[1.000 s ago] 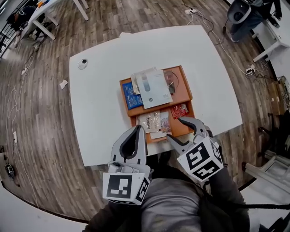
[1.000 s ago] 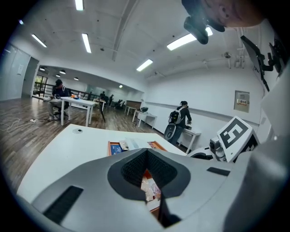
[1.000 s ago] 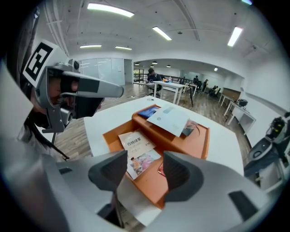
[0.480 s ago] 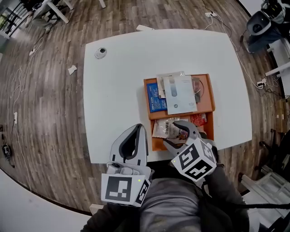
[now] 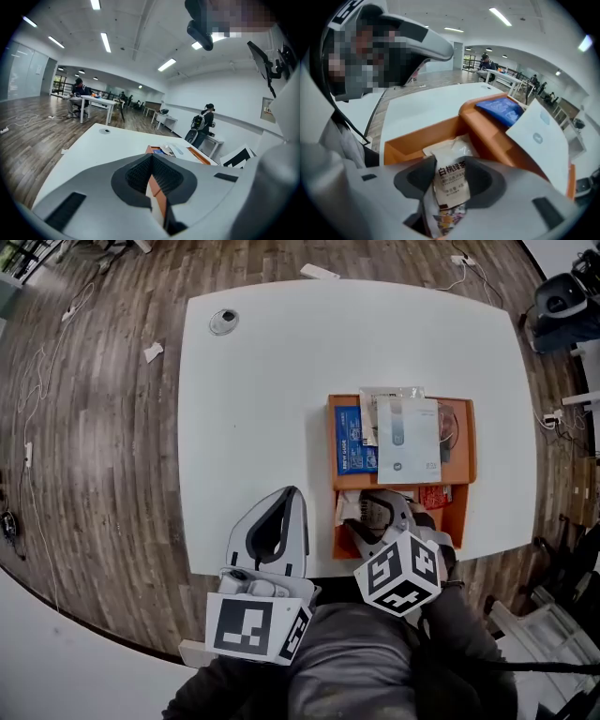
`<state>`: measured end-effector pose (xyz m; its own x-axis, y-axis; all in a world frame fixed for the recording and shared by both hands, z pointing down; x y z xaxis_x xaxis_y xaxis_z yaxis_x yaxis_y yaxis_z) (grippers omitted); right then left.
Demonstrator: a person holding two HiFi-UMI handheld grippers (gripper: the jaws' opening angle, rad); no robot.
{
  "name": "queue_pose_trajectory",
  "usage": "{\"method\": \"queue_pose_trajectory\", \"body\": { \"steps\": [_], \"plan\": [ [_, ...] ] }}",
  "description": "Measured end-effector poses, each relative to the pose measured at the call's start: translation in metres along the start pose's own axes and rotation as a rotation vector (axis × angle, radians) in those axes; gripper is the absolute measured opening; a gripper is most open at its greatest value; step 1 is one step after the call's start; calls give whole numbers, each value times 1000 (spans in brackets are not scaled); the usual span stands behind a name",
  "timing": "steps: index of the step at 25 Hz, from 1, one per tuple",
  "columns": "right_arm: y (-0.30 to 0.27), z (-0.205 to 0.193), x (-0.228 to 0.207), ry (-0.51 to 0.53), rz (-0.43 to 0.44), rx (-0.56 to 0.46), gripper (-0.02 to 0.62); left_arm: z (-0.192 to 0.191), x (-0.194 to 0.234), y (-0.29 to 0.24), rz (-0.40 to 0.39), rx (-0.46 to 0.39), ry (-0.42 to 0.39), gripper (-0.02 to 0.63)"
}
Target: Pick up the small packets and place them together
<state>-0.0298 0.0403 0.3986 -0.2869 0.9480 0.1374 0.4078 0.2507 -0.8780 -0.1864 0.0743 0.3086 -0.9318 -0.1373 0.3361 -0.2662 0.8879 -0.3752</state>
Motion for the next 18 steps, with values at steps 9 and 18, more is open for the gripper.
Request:
{"method": "queue_pose_trajectory", "body": {
  "steps": [9,18],
  "plan": [
    [19,-4,8,-10,-32,-50,48,-1,-18,8,-29,-11,-19,0],
    [82,-7,33,21,-78,-197,40,0,-66,35,-70,-63,-79,0]
  ]
}}
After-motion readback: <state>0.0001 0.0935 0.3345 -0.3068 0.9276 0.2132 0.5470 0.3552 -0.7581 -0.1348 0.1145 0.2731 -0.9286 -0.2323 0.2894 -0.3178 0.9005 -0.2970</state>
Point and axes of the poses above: the fingertips, and each gripper's own axes: y backward along the fingers, x to its left, z out of its top, the point moved 9 cm from there along y, backward along the fingers, and after that the axes turned 6 degrees about -z, right-handed, at the moved point
